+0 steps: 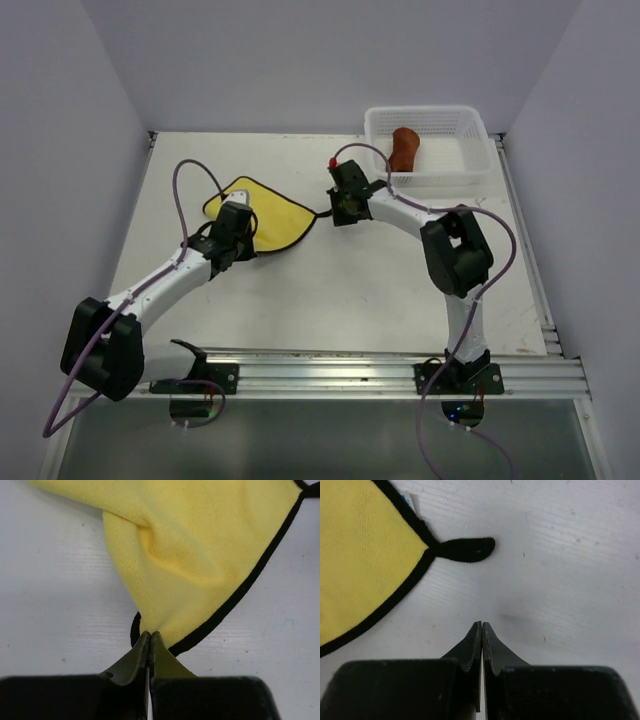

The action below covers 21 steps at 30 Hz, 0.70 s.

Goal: Roll the towels
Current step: Fold the towel

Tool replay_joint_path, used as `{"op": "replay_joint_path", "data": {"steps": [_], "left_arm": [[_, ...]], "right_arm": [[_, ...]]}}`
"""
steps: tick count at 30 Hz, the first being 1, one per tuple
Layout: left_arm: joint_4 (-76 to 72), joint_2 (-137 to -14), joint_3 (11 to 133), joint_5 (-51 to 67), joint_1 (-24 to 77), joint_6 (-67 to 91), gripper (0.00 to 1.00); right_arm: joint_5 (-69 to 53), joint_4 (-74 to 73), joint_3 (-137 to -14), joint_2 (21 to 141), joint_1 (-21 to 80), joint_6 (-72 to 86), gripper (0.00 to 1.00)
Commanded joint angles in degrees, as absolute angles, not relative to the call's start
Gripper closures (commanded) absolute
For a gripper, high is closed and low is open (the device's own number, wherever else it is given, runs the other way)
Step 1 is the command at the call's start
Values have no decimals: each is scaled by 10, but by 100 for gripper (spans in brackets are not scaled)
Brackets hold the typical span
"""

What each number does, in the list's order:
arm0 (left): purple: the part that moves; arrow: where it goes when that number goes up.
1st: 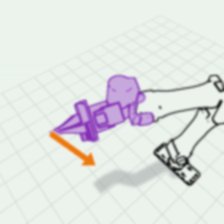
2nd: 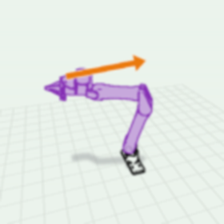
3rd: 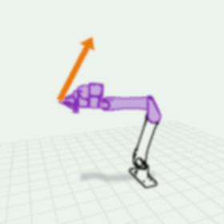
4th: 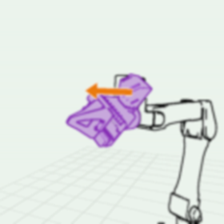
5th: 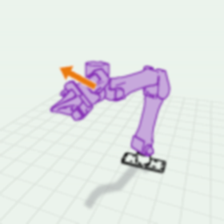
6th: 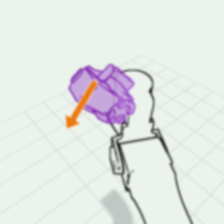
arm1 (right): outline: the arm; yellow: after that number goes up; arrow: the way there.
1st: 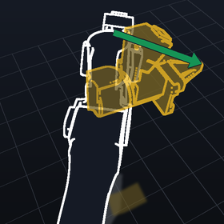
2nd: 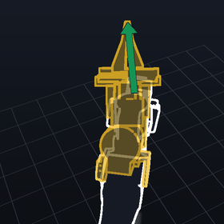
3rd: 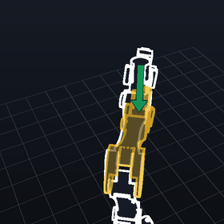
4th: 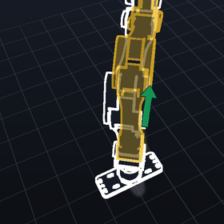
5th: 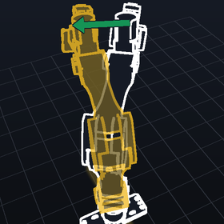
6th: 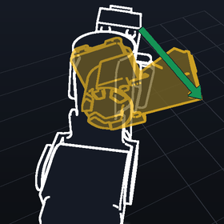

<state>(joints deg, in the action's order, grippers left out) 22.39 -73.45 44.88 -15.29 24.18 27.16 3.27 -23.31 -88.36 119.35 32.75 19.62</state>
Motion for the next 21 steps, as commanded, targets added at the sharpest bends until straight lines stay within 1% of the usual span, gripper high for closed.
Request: {"op": "replay_joint_path", "data": {"steps": [1, 3, 5, 6, 8, 9, 10, 13, 17, 21], "left_arm": [[230, -697, 490, -166, 244, 252, 100], [239, -681, 496, -164, 244, 251, 100], [248, -666, 496, -160, 244, 253, 100], [250, -651, 491, -153, 244, 257, 100], [257, -636, 486, -146, 244, 261, 100], [261, -622, 481, -138, 244, 266, 100], [265, -614, 479, -136, 244, 268, 100], [280, -583, 470, -134, 244, 275, 100], [292, -544, 457, -123, 244, 278, 100], [315, -537, 454, -120, 244, 277, 100]], "right_arm": [[34, -231, -847, 1070, 330, 187, 100], [38, -228, -827, 1031, 329, 192, 100], [38, -238, -823, 1029, 329, 195, 98], [30, -252, -828, 1035, 329, 197, 80], [16, -266, -854, 1070, 329, 205, 71], [5, -273, -862, 1083, 330, 218, 63], [-12, -274, -878, 1112, 330, 225, 60], [-35, -269, -898, 1151, 333, 251, 56], [-46, -265, -908, 1198, 342, 263, 55], [-30, -255, -889, 1205, 353, 264, 54]]}}
